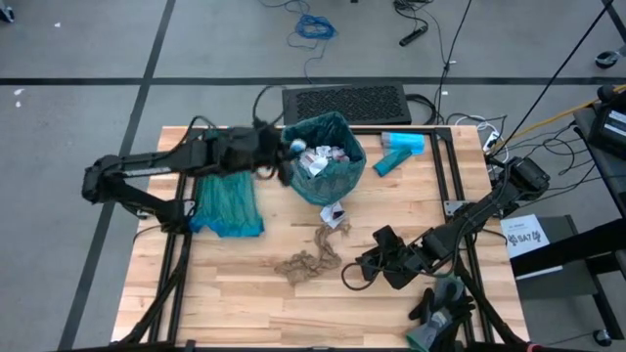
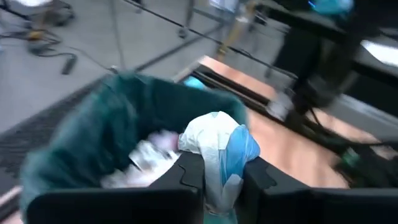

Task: Place trash/remove bag and relplace
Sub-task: Put the blue plastic into the blue trash bag inside the black trash bin, then put the brown napkin into the blue trash bag inside the black trash bin

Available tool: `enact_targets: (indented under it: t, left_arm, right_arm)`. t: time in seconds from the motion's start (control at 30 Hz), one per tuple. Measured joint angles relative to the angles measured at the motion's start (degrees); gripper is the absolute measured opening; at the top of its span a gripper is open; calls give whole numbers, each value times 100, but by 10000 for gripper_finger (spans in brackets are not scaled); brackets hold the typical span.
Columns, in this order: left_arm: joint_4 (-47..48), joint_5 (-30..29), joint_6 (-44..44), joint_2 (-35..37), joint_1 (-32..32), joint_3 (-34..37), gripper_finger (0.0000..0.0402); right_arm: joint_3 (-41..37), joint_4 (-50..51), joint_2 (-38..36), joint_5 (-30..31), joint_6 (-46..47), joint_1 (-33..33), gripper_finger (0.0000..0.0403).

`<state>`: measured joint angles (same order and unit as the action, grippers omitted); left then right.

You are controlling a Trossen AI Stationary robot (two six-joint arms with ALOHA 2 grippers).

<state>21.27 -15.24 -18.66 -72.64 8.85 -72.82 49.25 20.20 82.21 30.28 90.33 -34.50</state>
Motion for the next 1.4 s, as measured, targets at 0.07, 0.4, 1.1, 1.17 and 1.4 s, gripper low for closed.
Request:
enact_targets:
  t: [0.07,0.4,1.1,1.17,1.4]
  left_arm:
    - [-113,147,-4,-204,290,-121,84]
    - [-125,2013,142,-1104,1038,-565,187]
    - [365,1647,296,-997,1177,-745,197]
    - [364,1649,149,-1002,1225,-745,205]
    - [377,1649,114,-1010,1322,-745,239]
  right_arm:
    - [0,-64,0,-2,1,0,130]
    - [0,-245,2,-2,-1,-2,130]
    - [0,-276,7,15,-228,46,130]
    - [0,-377,7,15,-226,42,130]
    - [0,-542,9,13,-300,31,130]
